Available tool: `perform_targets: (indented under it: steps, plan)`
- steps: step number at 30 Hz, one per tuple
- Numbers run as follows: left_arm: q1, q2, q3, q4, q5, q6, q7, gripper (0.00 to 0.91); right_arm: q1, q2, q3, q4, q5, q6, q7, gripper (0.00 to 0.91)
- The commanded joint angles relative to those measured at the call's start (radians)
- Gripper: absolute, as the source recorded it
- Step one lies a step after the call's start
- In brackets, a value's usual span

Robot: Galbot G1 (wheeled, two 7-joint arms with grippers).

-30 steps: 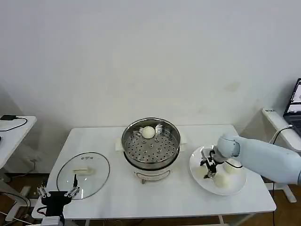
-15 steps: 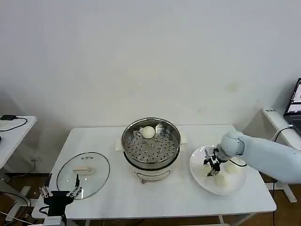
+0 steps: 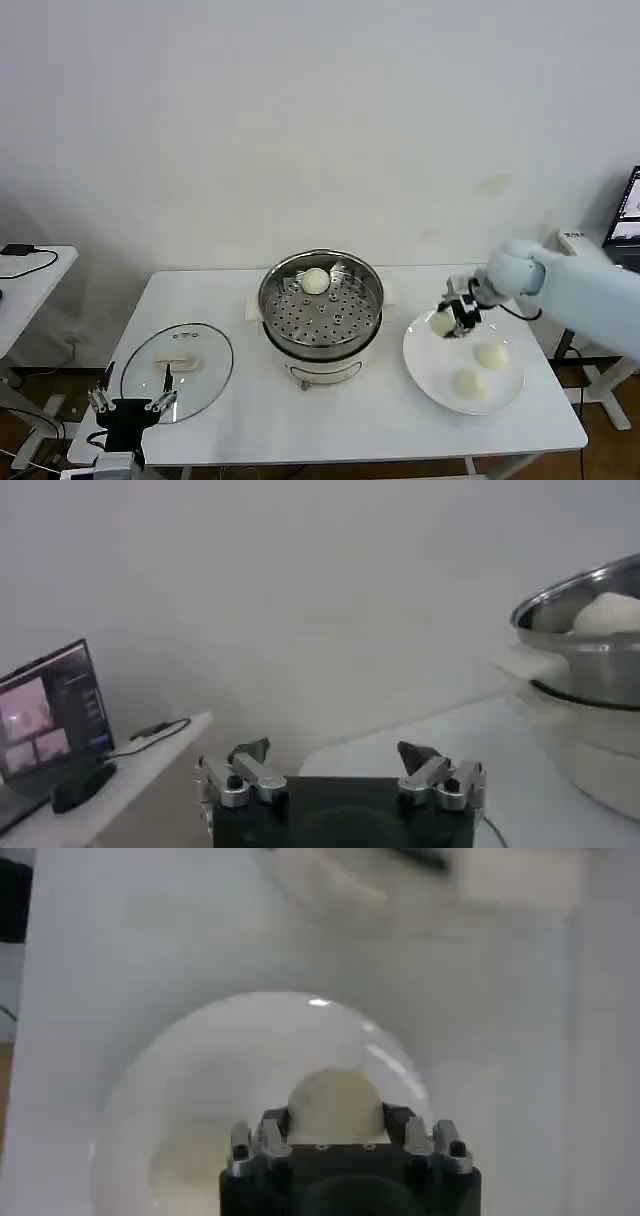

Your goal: Take steamed baozi put them in steamer then cover it.

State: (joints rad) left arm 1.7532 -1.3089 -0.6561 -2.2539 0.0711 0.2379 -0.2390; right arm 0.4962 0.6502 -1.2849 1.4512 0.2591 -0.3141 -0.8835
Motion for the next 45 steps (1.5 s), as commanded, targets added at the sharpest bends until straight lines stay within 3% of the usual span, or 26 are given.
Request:
perform_targets:
  steps: [1,12,20,29,36,45]
  plan:
    - [-0.018,0.005,0.002,0.002,0.0,0.004,0.001,0.907,0.184,0.033,-0.035,0.042,0.074,-0.003,0.003,0.635]
    - [-0.025,0.006,-0.004,0.0,0.0,0.01,0.003,0.907,0.258,0.213,-0.065,0.039,0.196,-0.092,0.04,0.645]
    - [-0.025,0.009,-0.025,0.002,-0.003,0.01,0.003,0.907,0.155,0.415,-0.044,-0.036,0.29,-0.177,0.094,0.645]
    - [-0.028,0.016,-0.056,0.005,-0.023,0.011,0.006,0.907,0.067,0.65,-0.028,-0.21,0.332,-0.211,0.114,0.645]
    - [-0.032,0.025,-0.08,0.02,-0.047,0.008,0.009,0.907,0.033,0.757,-0.036,-0.31,0.34,-0.232,0.101,0.645]
    - [-0.04,0.02,-0.074,0.015,-0.045,0.01,0.01,0.907,-0.055,0.843,-0.01,-0.452,0.287,-0.221,0.076,0.645]
